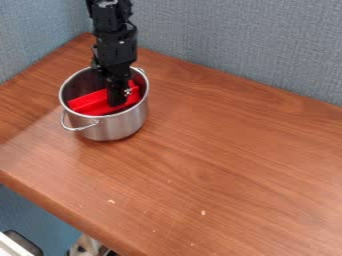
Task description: Put the red object in the metal pot
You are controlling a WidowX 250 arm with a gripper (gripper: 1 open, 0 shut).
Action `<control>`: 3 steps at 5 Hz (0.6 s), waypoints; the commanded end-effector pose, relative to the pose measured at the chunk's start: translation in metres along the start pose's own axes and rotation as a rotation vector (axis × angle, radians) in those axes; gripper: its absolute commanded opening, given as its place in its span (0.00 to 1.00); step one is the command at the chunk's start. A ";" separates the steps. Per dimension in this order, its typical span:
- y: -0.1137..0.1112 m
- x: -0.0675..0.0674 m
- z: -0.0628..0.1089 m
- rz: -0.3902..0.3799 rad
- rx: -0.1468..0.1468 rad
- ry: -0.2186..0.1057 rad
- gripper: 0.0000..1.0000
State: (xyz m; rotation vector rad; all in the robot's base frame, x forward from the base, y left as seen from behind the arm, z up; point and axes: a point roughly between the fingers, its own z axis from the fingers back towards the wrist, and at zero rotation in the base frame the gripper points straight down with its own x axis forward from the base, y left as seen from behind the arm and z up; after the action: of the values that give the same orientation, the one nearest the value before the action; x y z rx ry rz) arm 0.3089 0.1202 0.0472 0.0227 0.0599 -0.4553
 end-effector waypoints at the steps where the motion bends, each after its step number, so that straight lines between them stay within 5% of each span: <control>1: 0.004 0.010 0.018 -0.086 0.049 -0.036 0.00; 3: -0.016 0.017 0.018 0.063 0.042 -0.027 0.00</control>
State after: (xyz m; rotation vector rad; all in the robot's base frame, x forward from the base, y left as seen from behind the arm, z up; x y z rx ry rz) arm 0.3132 0.0978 0.0455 0.0294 0.0710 -0.3902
